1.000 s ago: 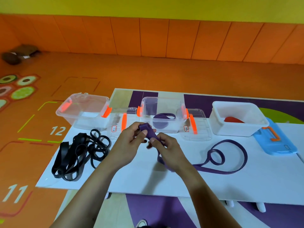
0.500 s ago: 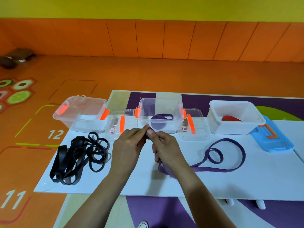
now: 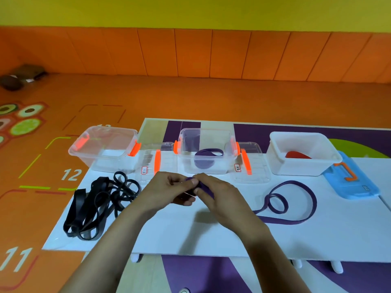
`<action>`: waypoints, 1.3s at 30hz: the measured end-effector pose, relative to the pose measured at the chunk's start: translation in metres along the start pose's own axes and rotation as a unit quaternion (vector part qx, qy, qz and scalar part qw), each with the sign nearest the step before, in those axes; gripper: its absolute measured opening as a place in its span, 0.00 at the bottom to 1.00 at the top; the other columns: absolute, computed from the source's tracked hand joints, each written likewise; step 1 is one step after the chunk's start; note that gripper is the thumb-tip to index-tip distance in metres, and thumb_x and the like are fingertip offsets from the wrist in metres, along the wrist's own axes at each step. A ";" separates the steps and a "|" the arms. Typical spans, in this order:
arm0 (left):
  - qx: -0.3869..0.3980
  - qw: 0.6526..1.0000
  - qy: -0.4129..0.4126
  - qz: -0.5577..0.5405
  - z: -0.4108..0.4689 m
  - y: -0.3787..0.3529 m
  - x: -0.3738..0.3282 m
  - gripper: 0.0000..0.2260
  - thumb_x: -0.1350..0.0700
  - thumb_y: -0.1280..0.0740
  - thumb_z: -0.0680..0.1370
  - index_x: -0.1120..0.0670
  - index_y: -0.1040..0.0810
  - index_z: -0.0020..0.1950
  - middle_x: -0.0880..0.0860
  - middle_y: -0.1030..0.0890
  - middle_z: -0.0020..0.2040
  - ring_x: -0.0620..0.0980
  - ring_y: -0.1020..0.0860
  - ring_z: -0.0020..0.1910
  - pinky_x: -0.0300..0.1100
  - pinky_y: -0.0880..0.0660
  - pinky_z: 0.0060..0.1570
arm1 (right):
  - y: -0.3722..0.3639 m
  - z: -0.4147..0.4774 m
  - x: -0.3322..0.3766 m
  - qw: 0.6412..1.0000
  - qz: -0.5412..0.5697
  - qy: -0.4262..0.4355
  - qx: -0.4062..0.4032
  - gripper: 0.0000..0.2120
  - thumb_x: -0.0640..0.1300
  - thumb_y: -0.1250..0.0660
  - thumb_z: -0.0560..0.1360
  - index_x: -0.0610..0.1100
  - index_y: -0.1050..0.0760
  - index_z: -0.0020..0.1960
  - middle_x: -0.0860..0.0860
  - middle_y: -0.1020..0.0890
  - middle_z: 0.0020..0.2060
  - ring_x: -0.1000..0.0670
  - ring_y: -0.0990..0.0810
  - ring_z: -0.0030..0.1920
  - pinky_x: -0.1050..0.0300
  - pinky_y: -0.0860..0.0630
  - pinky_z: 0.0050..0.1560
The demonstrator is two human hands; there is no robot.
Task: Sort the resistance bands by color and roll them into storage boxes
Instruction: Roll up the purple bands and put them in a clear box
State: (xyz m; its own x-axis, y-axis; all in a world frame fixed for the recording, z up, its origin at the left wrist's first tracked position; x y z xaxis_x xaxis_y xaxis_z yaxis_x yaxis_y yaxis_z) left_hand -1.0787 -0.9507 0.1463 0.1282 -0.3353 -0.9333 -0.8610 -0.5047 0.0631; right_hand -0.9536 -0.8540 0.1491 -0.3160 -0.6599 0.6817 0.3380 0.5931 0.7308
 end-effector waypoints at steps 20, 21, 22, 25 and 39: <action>-0.076 0.996 -0.032 -0.040 -0.007 -0.009 0.002 0.05 0.59 0.27 0.77 0.59 0.14 0.51 0.60 0.13 0.45 0.57 0.14 0.48 0.48 0.16 0.50 | -0.004 0.000 0.003 0.997 -0.047 -0.012 -0.061 0.19 0.53 0.38 0.82 0.62 0.32 0.73 0.58 0.23 0.50 0.56 0.24 0.51 0.58 0.27 0.52; -0.040 0.999 -0.020 -0.017 -0.006 -0.006 0.004 0.06 0.58 0.27 0.77 0.58 0.14 0.52 0.59 0.13 0.46 0.57 0.14 0.49 0.48 0.17 0.51 | -0.006 0.000 0.002 0.998 -0.055 0.000 -0.041 0.23 0.52 0.38 0.83 0.63 0.35 0.76 0.58 0.25 0.49 0.55 0.26 0.51 0.58 0.28 0.53; -0.003 1.000 -0.006 0.007 -0.006 -0.005 0.006 0.06 0.57 0.26 0.77 0.58 0.14 0.52 0.59 0.13 0.47 0.57 0.14 0.50 0.48 0.17 0.51 | -0.008 0.000 0.003 0.997 -0.069 0.015 -0.020 0.25 0.52 0.38 0.83 0.64 0.38 0.78 0.56 0.27 0.48 0.54 0.27 0.51 0.58 0.29 0.54; 0.068 0.995 0.011 0.068 -0.006 0.000 0.010 0.05 0.57 0.25 0.77 0.57 0.13 0.51 0.59 0.13 0.46 0.54 0.14 0.47 0.47 0.17 0.54 | -0.014 -0.001 0.006 0.993 -0.106 0.054 0.017 0.27 0.53 0.37 0.82 0.67 0.41 0.78 0.54 0.27 0.48 0.52 0.29 0.50 0.58 0.31 0.54; -0.154 0.973 -0.070 -0.155 -0.009 -0.025 0.001 0.05 0.61 0.28 0.78 0.57 0.13 0.51 0.57 0.12 0.45 0.55 0.13 0.47 0.39 0.18 0.47 | -0.001 0.014 0.002 0.994 0.040 -0.001 -0.100 0.23 0.59 0.30 0.70 0.60 0.27 0.65 0.63 0.19 0.54 0.59 0.21 0.55 0.57 0.23 0.56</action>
State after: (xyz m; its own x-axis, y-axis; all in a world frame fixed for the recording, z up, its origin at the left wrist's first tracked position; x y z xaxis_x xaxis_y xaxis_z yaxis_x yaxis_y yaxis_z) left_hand -1.0527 -0.9460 0.1469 0.2715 -0.0286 -0.9620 -0.6003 -0.7863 -0.1461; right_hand -0.9665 -0.8495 0.1499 -0.2838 -0.6134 0.7370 0.5319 0.5388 0.6532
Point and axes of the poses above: each hand's wrist, its own z-axis towards the middle knuckle, its own y-axis out of the back of the hand, x = y × z, the point moved 6 cm from there along z, towards the middle knuckle
